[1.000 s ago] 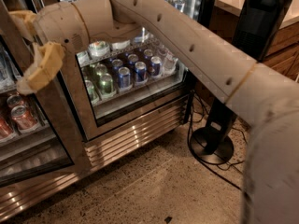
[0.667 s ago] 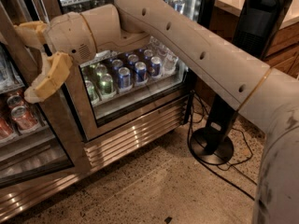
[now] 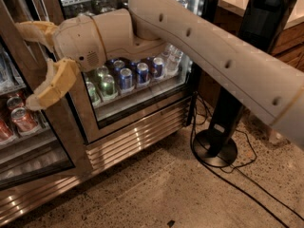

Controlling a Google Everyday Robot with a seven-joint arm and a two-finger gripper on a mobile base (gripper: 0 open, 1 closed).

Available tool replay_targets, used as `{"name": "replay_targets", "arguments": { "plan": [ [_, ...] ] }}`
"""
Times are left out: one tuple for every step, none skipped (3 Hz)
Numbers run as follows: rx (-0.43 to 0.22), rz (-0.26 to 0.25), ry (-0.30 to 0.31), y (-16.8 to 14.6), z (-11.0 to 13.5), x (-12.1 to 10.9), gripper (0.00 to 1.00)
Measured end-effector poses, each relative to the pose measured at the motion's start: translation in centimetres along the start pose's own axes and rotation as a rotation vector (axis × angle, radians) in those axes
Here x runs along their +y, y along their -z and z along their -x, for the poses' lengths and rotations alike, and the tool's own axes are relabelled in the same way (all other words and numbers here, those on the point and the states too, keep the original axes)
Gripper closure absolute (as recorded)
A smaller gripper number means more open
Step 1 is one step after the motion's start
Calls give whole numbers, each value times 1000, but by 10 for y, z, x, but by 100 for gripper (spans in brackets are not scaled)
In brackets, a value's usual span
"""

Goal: Open left fridge door

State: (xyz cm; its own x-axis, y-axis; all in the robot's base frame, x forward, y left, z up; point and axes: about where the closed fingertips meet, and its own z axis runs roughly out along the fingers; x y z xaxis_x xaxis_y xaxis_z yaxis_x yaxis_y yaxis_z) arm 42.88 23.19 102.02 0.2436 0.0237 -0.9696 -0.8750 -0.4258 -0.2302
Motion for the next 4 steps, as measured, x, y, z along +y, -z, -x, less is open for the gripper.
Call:
{"name": "replay_targets", "arguments": {
  "plan": [
    [43, -101, -32, 24, -22, 1, 0],
    [51, -62, -17, 14, -15, 0, 0],
    [51, -62, -17, 17, -15, 1, 0],
    [60, -79, 6, 13, -6, 1, 0]
  ]
}}
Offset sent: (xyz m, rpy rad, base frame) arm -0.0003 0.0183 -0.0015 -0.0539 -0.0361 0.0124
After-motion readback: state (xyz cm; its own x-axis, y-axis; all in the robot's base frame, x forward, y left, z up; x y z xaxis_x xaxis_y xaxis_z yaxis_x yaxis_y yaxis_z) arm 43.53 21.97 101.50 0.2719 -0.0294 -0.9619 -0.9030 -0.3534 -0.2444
